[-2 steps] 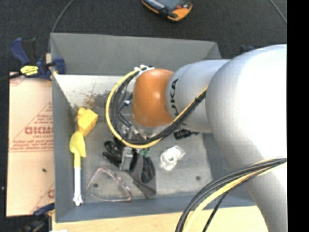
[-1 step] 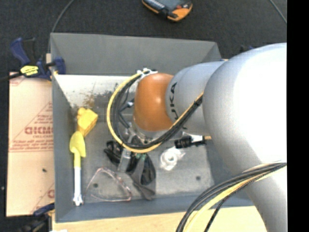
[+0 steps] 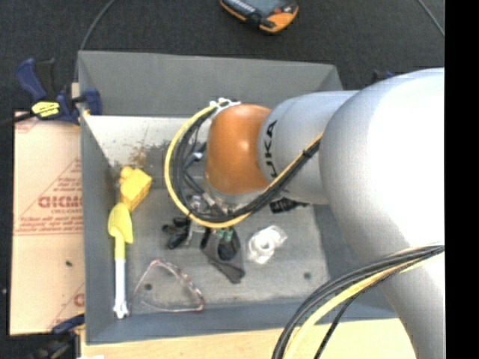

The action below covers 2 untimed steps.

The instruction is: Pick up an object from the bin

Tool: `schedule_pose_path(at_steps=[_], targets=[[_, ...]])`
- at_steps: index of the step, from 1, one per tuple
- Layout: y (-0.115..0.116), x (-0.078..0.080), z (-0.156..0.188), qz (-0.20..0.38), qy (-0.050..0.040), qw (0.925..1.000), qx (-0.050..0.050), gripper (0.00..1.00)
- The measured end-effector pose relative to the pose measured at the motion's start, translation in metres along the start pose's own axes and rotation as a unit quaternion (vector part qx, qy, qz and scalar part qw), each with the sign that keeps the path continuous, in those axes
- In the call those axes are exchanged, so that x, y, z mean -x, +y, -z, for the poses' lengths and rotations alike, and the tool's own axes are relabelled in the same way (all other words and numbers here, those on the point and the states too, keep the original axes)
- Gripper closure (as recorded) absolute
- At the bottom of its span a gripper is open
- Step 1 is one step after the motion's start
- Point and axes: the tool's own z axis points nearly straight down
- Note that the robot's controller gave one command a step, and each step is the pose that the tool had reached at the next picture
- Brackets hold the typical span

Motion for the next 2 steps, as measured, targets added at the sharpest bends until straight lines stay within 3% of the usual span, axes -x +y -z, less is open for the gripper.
schedule_pose_path(at_steps=[2], targets=[[-0.0001, 0.0000, 0.0007, 0.000, -0.0002, 1.0000, 0.000, 1.00]])
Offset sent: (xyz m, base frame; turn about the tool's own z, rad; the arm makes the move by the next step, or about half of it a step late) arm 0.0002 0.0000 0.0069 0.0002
